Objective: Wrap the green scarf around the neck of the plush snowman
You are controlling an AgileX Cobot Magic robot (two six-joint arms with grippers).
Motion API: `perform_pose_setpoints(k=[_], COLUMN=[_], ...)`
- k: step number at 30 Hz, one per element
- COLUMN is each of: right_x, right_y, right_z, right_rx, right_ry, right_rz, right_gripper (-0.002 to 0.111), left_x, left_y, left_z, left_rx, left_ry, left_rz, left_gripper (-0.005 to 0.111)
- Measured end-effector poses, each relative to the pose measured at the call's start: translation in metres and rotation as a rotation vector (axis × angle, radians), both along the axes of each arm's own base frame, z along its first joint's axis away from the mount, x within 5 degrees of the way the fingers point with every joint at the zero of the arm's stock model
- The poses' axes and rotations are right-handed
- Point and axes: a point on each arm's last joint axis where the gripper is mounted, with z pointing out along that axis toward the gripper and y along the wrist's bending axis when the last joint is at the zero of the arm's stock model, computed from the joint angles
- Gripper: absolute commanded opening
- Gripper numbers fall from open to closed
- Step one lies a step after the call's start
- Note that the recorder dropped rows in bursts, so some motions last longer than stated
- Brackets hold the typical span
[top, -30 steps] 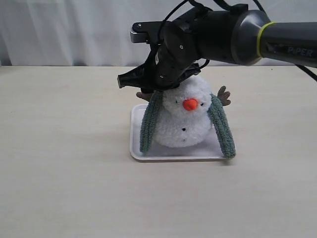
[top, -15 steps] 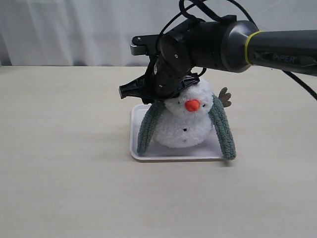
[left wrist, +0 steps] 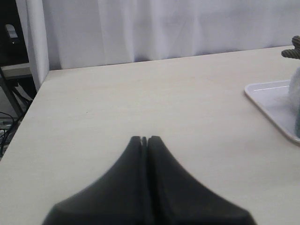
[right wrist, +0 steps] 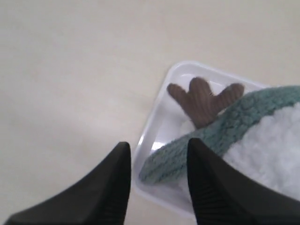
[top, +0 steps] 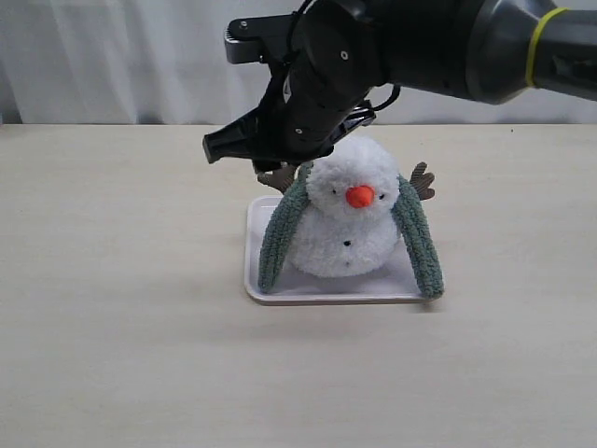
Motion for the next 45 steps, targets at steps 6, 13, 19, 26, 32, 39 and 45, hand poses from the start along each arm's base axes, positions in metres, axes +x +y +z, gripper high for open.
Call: perform_pose_setpoints(k=[6, 13, 19, 26, 32, 39, 45], right_x=[-0.034, -0.052, -0.055, -0.051, -0.043, -0.029, -0.025], right_y=[0.018, 0.011, 0.012, 0.017, 0.025, 0.015, 0.015], right_z=[-0.020, -0.066, -0.085, -0.112, -0.140, -0.145, -0.144], right_rx=[-0.099, -0.086, 0.031, 0.045, 0.084, 0.110, 0.117], right_ry=[0.106, 0.195, 0.166, 0.188, 0.178, 0.158, 0.121], right_rz=[0.075, -0.031, -0.075, -0.099, -0.091, -0.122, -0.098], right_gripper=[0.038, 0.046, 0.064, 0.064, 0.064, 0.064, 0.064], left_x=[0.000, 0.000, 0.000, 0.000, 0.000, 0.000, 0.000], left_y=[0.000, 0.000, 0.000, 0.000, 0.000, 0.000, 0.000], left_z=[0.000, 0.000, 0.000, 0.000, 0.000, 0.000, 0.000], left_rx=[0.000, 0.000, 0.000, 0.000, 0.000, 0.000, 0.000], left_ry=[0.000, 0.002, 0.002, 0.002, 0.002, 0.004, 0.004], left_rz=[0.000, 0.000, 0.000, 0.000, 0.000, 0.000, 0.000], left_gripper=[0.000, 0.000, 0.000, 0.000, 0.000, 0.000, 0.000])
